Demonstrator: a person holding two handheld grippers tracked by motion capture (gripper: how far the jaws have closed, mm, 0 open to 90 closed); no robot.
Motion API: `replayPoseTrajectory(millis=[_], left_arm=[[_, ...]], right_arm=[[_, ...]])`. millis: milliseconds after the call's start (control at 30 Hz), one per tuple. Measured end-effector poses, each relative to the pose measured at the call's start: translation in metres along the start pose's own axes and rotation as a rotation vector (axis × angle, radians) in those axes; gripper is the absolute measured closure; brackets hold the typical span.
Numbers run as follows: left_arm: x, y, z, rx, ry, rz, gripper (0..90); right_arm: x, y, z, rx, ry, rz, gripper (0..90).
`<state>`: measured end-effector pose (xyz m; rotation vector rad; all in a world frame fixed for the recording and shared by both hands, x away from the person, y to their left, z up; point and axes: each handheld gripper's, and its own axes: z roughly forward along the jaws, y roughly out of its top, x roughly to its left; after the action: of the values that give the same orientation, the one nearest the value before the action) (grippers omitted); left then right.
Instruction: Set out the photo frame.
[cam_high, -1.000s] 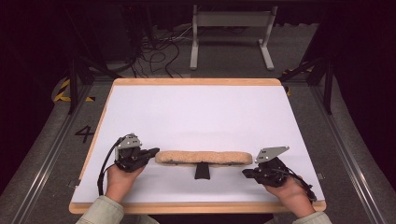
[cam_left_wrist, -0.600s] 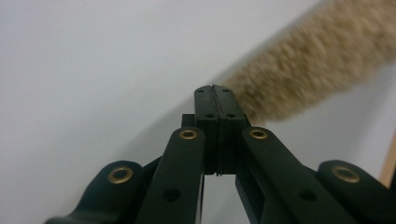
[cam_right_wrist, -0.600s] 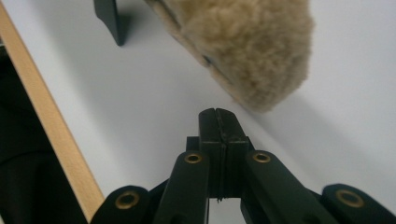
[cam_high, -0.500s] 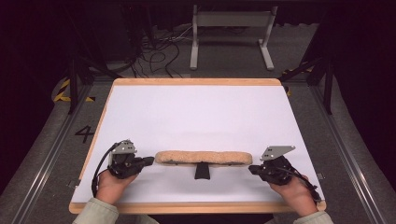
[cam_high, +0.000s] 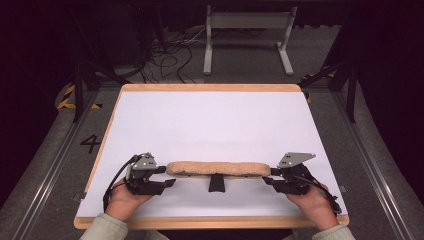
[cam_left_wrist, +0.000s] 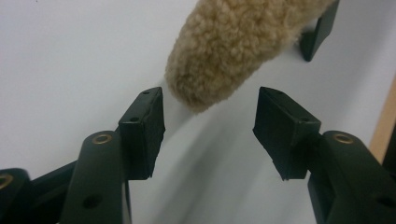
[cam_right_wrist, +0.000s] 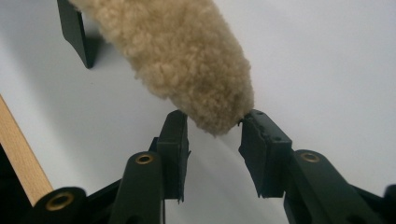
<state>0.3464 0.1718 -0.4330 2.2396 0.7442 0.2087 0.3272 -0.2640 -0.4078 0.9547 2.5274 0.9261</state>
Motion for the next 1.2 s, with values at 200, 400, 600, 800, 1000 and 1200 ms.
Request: replayPoseTrajectory(millis=[200, 400, 600, 800, 1000, 1200], left_arm=[[0.001, 0.006, 0.005, -0.025, 0.02, 0.035, 49.4], [-0.001, 0.008, 0.005, -0.039, 0.035, 0.059, 56.5], [-0.01, 0.008, -0.002, -0.061, 0.048, 0.099, 60.3], [-0.027, 0.008, -0.012, -0.078, 0.076, 0.18, 64.4], [-0.04, 0.007, -0.014, -0.055, 0.109, 0.265, 66.8], [-0.048, 0.005, -0.021, -0.074, 0.128, 0.294, 67.1]], right_arm=[[-0.002, 0.002, 0.004, 0.004, -0.001, 0.003, 62.7], [-0.001, 0.005, 0.006, 0.011, -0.008, 0.009, 64.3], [-0.002, 0.012, 0.0, -0.004, -0.058, 0.0, 64.5], [-0.01, 0.025, -0.004, -0.016, -0.1, 0.01, 65.1], [-0.024, 0.042, -0.004, -0.033, -0.112, 0.02, 68.4], [-0.034, 0.061, 0.004, -0.051, -0.099, 0.007, 69.0]])
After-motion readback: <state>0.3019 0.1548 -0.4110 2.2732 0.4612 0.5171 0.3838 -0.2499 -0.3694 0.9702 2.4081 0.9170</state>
